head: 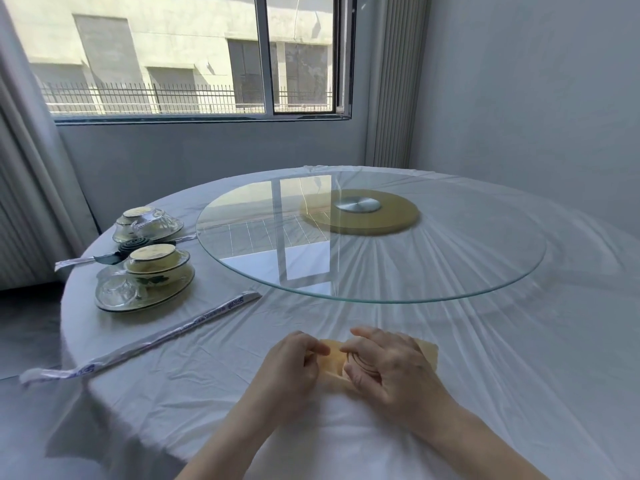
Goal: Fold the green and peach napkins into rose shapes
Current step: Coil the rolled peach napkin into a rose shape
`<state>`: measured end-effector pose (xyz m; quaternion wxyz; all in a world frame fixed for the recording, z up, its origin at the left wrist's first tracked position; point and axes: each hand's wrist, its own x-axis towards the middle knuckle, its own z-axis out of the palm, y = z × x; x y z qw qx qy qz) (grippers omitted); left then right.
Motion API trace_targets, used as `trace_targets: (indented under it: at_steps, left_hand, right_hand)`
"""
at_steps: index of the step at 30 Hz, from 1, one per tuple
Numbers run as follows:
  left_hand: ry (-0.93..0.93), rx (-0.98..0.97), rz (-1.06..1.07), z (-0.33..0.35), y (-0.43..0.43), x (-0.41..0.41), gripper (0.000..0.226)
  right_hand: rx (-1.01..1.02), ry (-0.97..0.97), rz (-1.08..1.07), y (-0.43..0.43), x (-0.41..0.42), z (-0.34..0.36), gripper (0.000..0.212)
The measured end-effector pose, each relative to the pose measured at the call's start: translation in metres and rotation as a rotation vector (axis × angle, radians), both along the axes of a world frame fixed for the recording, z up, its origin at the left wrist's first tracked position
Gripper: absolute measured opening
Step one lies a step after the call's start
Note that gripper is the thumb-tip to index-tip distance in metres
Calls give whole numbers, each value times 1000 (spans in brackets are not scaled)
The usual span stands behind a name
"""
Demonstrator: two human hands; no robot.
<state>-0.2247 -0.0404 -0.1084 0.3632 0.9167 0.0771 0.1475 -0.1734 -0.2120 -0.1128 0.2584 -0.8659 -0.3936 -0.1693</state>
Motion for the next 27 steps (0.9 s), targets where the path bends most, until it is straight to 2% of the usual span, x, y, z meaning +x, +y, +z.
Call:
trace_targets:
  at_steps: [5, 10, 14, 16, 18, 20, 24, 27]
  left_hand:
    - [-66, 50, 41, -4, -1, -2, 29]
    - [-39, 127, 26, -6, -3, -5, 25]
    - [55, 374, 70, -4, -11, -5, 27]
    - [83, 429, 86, -1, -13, -4, 34]
    - [34, 418, 104, 3, -13, -4, 38]
    - [-91, 398, 97, 3, -13, -5, 37]
    - [-377, 335, -67, 1, -22, -15, 27]
    - [-392, 425, -190, -6, -26, -18, 36]
  right_hand:
    - [21, 93, 10, -4, 2, 0, 38]
    - [-96, 115, 32, 0, 5, 4, 61]
    - [-113, 122, 33, 0, 4, 2, 59]
    - [-151, 131, 59, -1, 4, 5, 66]
    - [-180, 153, 86, -4, 4, 10, 75]
    - [-193, 152, 91, -7, 4, 12, 81]
    - [-193, 213, 69, -7, 4, 12, 99]
    - [-219, 259, 117, -6, 5, 19, 103]
